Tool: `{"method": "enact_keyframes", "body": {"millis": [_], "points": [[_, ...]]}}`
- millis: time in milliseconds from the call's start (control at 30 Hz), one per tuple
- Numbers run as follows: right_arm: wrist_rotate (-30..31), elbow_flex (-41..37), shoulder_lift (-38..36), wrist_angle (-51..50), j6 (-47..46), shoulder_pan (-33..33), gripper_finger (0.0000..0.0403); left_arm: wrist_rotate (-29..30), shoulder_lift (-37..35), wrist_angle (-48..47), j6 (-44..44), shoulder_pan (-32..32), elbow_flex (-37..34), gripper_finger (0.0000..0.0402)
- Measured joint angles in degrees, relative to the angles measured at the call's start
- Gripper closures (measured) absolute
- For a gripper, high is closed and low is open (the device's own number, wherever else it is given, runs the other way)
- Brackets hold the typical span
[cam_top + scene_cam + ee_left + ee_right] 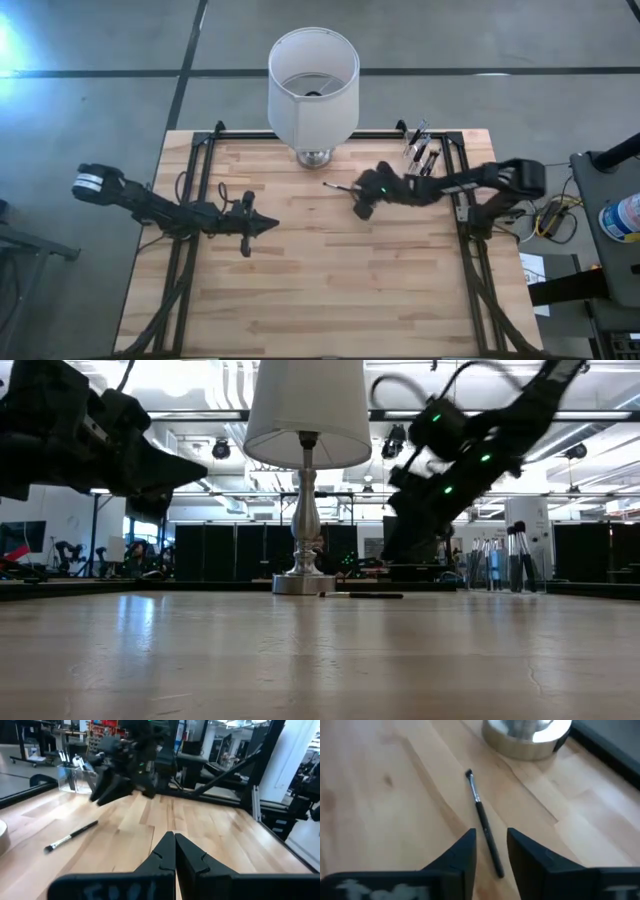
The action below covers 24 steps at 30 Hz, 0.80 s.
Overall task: Put items in baskets/containers
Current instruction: Put the blush brush into the transparent organizer
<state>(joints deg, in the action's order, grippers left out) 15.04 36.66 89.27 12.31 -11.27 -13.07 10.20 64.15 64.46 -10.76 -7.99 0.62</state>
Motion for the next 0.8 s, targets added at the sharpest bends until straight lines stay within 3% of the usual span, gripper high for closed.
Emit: {"method": "enact_keyframes", "body": {"millis": [200, 367, 800], "points": [[-6.1, 5.7, 7.0, -5.1, 2.2, -7.0, 0.0267, 0.4, 0.9, 0.2, -0.4, 0.0, 0.1, 0.0401], [-11.9, 7.1, 9.8, -5.1, 4.0, -8.5, 0.0260, 1.8, 1.2, 0.2, -0.3, 0.0, 0.2, 0.0401], [-12.5, 7.2, 10.3, -6.5, 4.3, -8.4, 0.0302, 1.9, 6.5, 0.0, -0.1, 0.0, 2.8, 0.0401]]}}
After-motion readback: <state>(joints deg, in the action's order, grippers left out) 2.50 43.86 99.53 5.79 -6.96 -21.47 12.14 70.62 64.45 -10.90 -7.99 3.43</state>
